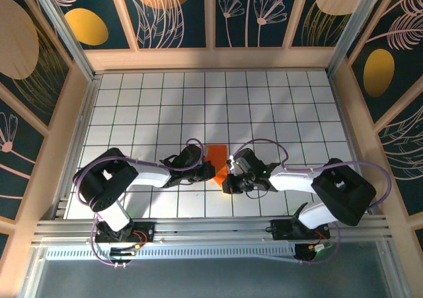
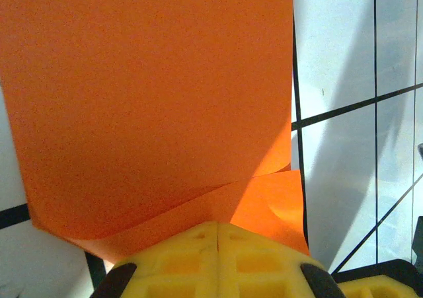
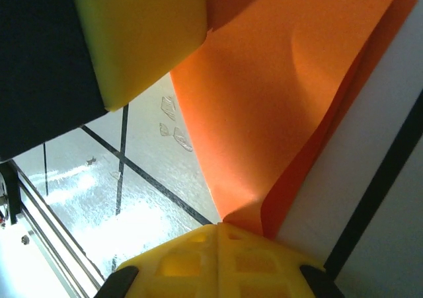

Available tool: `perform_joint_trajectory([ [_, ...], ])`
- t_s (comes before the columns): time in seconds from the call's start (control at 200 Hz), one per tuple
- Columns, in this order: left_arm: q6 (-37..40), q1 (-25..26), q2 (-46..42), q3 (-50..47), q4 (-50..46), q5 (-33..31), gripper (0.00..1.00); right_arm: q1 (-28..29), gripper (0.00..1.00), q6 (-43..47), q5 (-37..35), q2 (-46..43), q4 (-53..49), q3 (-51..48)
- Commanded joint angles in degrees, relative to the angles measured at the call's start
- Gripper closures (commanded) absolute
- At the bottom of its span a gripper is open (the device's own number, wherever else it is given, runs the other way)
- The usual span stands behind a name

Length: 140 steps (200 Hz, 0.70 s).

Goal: Fold a paper plane with a square sheet of paper (fold left side to right side)

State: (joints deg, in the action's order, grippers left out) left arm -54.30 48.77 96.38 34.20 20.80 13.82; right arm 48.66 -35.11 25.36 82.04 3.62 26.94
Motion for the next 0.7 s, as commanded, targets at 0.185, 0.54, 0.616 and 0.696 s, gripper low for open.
perform_joint_trajectory([
  [0.185, 0.3, -0.1, 1.2, -0.3, -5.5, -3.5, 1.00, 0.3, 1.00, -1.2, -0.6, 0.4, -2.6, -2.3],
  [0.54, 0.1, -0.1, 1.1, 0.0, -5.7, -3.8, 1.00, 0.4, 1.00, -1.7, 0.8, -4.8, -7.1, -4.5],
  [0.616, 0.1, -0.1, 1.1, 0.1, -5.6, -3.7, 1.00, 0.3, 1.00, -1.1, 0.8, -7.5, -9.8, -3.4],
  [0.696, 0.1, -0.1, 1.1, 0.2, -5.5, -3.7, 1.00, 0.2, 1.00, -0.5, 0.5, -10.7, -12.7, -1.6],
])
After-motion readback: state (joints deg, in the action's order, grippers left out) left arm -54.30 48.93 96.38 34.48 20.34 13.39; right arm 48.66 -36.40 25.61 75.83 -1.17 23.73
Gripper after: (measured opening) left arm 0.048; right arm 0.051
